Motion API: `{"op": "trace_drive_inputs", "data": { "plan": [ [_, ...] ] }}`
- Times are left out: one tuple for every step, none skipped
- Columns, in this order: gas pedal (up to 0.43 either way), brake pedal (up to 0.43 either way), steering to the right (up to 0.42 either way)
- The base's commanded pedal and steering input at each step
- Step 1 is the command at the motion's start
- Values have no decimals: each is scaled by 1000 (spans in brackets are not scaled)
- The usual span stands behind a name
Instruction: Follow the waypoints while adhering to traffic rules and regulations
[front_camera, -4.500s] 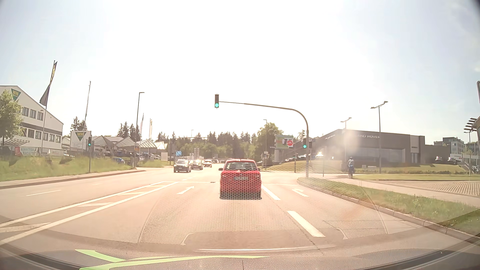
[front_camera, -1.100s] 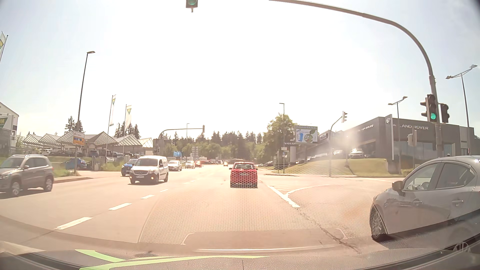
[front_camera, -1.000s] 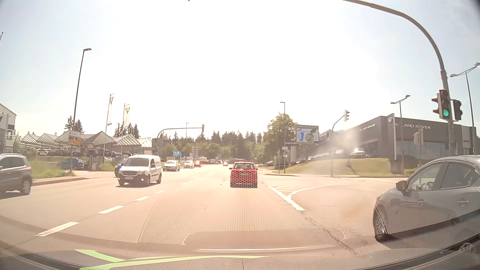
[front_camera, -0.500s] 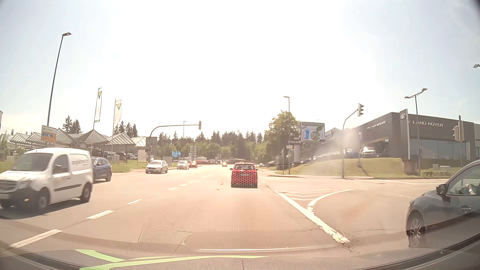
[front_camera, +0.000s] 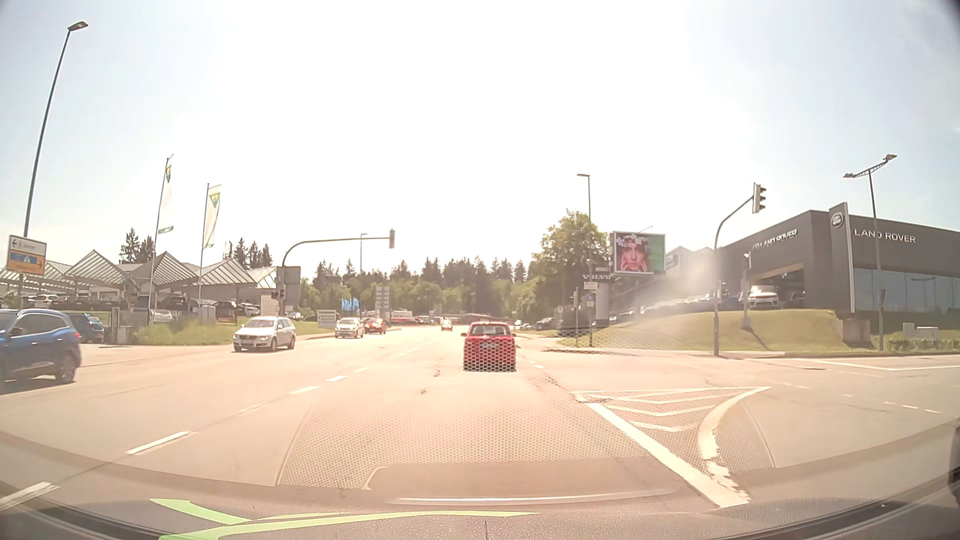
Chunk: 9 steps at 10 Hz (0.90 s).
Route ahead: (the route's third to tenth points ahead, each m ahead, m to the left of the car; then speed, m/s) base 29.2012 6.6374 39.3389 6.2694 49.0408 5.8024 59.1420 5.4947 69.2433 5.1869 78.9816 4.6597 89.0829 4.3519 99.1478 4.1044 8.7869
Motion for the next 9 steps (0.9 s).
{"op": "trace_drive_inputs", "data": {
  "plan": [
    [260, 0, -3],
    [260, 0, -3],
    [260, 0, -3],
    [260, 0, -4],
    [260, 0, -3],
    [260, 0, -3],
    [260, 0, -2],
    [260, 0, -1],
    [260, 0, -1]
  ]
}}
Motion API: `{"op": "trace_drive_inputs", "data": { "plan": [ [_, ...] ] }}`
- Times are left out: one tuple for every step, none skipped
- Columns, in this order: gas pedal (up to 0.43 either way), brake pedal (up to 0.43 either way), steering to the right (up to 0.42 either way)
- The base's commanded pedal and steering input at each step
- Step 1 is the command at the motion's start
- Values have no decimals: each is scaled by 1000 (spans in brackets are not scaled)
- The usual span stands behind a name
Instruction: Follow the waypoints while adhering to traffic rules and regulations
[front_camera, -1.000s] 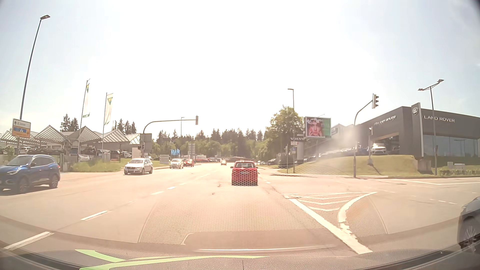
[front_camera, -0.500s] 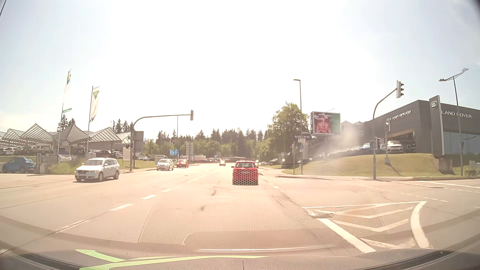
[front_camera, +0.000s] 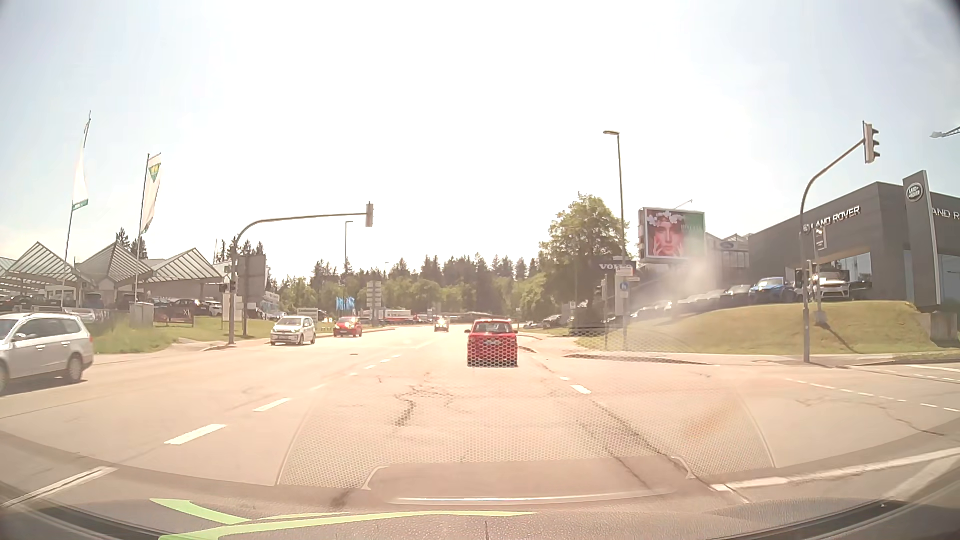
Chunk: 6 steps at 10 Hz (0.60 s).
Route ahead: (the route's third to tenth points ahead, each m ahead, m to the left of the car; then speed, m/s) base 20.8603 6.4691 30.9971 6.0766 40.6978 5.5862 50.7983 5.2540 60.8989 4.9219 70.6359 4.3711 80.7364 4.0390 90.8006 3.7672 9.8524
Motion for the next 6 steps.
{"op": "trace_drive_inputs", "data": {
  "plan": [
    [260, 0, -1],
    [260, 0, -1],
    [260, 0, -1],
    [260, 0, -1],
    [260, 0, -1],
    [260, 0, -1]
  ]
}}
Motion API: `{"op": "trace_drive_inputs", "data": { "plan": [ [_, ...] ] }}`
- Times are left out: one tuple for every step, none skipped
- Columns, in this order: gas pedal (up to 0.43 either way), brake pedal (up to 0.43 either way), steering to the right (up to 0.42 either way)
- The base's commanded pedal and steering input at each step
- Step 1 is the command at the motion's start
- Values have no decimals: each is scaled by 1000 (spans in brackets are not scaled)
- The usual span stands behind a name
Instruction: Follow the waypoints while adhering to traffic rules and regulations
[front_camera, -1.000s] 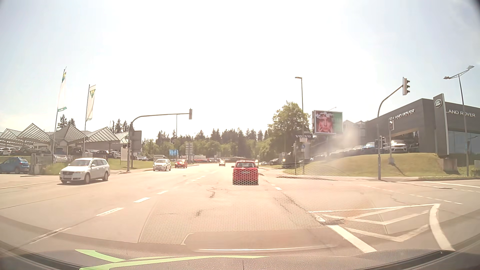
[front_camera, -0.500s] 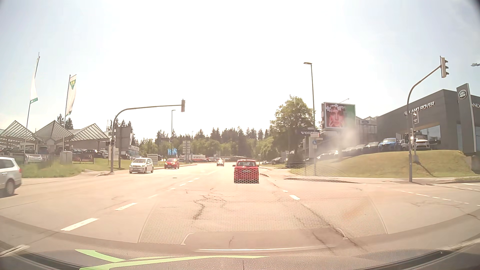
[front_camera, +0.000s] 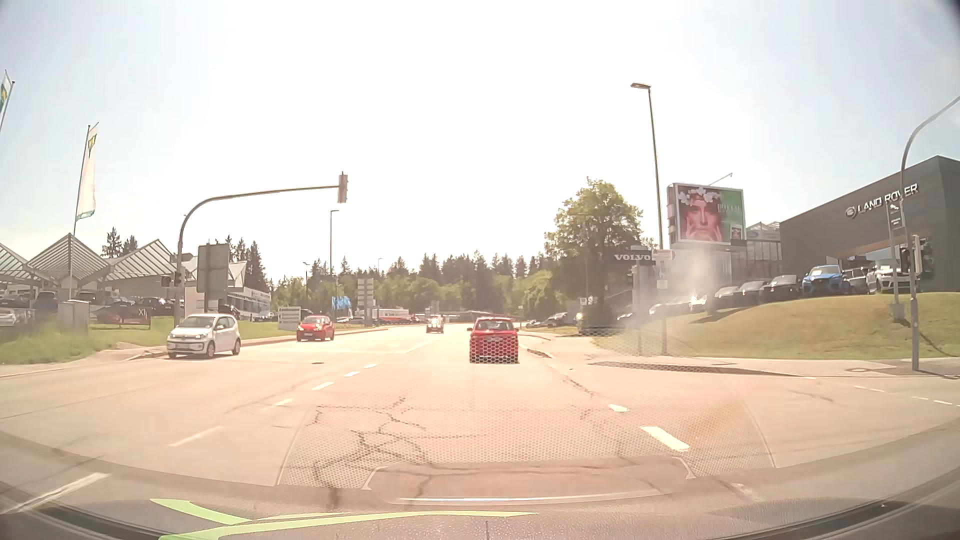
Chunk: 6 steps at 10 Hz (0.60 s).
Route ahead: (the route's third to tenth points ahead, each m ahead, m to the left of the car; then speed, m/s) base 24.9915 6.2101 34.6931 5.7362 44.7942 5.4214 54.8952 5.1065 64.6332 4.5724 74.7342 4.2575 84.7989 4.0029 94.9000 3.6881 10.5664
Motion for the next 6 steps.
{"op": "trace_drive_inputs", "data": {
  "plan": [
    [248, 0, 0],
    [240, 0, 0],
    [240, 0, 0],
    [240, 0, 0],
    [240, 0, 1],
    [240, 0, 2]
  ]
}}
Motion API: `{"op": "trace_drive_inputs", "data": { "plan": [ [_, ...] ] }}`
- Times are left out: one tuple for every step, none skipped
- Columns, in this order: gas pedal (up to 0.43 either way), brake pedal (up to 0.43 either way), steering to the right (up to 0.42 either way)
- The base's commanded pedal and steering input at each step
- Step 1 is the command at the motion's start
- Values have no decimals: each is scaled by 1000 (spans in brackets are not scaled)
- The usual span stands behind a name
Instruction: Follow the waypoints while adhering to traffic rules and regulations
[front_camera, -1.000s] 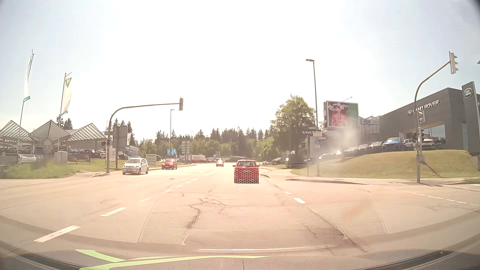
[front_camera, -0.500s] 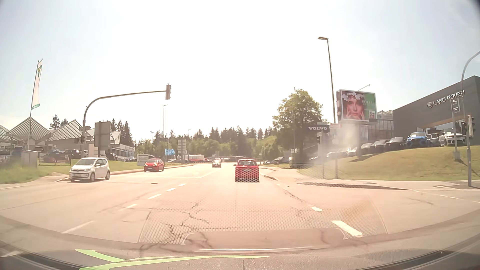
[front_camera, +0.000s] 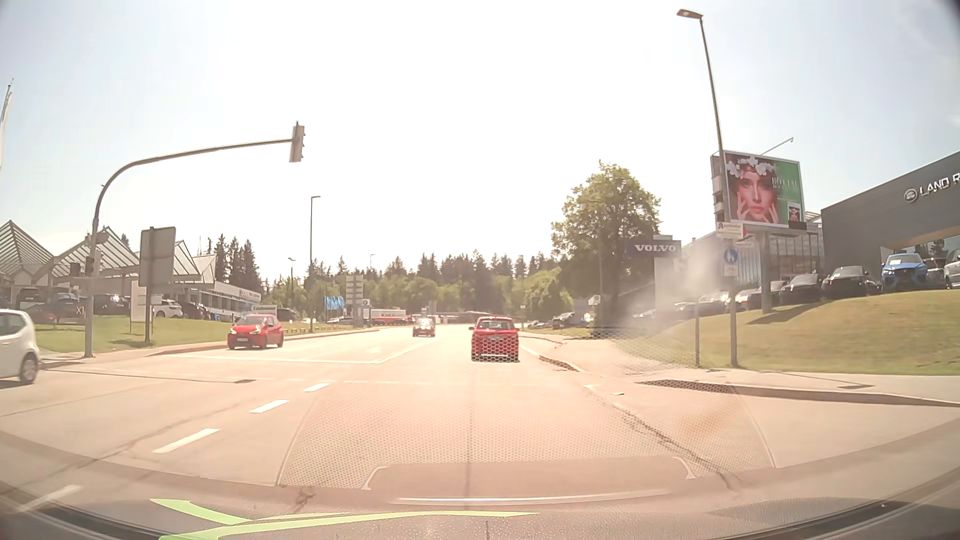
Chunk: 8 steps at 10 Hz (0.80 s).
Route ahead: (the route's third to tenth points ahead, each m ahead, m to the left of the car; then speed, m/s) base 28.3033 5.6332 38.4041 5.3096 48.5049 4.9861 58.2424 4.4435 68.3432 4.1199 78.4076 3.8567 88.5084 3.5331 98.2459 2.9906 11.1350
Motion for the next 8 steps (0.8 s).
{"op": "trace_drive_inputs", "data": {
  "plan": [
    [228, 0, 2],
    [197, 0, 3],
    [197, 0, 2],
    [197, 0, 2],
    [197, 0, 2],
    [197, 0, 1],
    [197, 0, 1],
    [197, 0, 1]
  ]
}}
